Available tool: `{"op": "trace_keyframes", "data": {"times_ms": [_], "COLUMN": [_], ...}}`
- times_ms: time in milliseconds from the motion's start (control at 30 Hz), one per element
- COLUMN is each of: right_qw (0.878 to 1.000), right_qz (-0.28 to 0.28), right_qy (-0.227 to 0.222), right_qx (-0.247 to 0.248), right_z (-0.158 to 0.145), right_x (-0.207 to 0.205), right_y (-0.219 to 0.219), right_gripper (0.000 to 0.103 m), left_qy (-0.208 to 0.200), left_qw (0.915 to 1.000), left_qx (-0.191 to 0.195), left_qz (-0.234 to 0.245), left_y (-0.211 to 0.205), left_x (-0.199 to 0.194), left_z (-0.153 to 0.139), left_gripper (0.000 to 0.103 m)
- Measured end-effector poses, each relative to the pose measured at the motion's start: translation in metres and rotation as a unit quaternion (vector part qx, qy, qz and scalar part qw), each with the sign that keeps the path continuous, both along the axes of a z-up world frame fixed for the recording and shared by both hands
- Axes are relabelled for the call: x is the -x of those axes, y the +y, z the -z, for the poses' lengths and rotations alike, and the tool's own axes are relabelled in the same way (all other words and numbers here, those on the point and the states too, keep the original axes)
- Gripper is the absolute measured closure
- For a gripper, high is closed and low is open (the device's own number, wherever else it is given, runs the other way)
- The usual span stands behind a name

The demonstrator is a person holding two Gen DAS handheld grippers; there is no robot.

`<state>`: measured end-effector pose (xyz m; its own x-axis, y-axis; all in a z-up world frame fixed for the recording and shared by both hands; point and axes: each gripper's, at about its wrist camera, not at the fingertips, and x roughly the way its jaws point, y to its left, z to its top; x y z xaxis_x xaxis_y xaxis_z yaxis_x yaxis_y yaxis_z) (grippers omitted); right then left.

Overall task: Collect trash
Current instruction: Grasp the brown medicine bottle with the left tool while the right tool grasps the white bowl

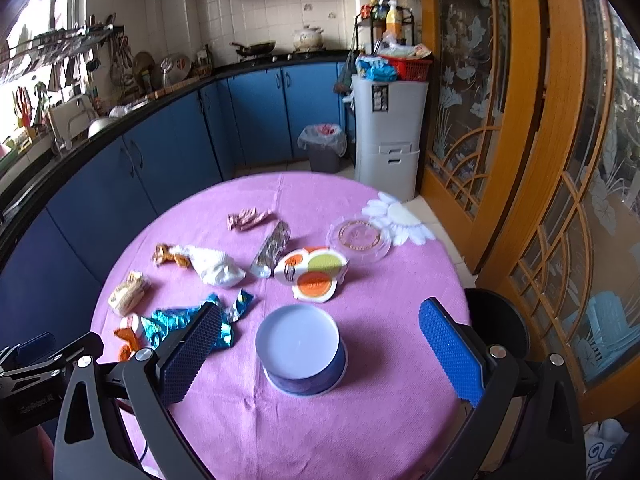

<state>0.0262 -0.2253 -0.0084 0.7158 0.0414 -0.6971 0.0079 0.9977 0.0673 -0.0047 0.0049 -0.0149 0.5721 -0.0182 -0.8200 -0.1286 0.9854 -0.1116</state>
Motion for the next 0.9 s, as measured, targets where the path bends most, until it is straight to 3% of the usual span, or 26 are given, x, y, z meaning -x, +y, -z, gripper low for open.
{"op": "trace_keyframes", "data": {"times_ms": [233, 433, 800, 900], "right_qw": [0.998, 0.995, 0.989, 0.986], "right_qz": [-0.010, -0.020, -0.044, -0.049], "right_qy": [0.065, 0.092, 0.145, 0.159], "right_qx": [-0.012, -0.016, -0.005, -0.004], "right_z": [0.034, 0.050, 0.072, 0.080], "right_x": [-0.011, -0.015, -0.036, -0.041], "right_y": [-0.001, 0.002, 0.013, 0.016], "right_gripper": [0.006, 0.006, 0.006, 0.006], "left_qy": [0.059, 0.098, 0.153, 0.170], "left_qw": [0.9981, 0.9951, 0.9879, 0.9851], "left_qx": [-0.007, 0.013, 0.022, 0.026], "left_qz": [0.016, -0.006, 0.006, 0.006], "left_y": [0.003, 0.019, 0.016, 0.017], "left_x": [0.004, 0.007, -0.011, -0.017], "left_z": [0.028, 0.045, 0.073, 0.082], "left_gripper": [0.003, 0.003, 0.003, 0.010]}}
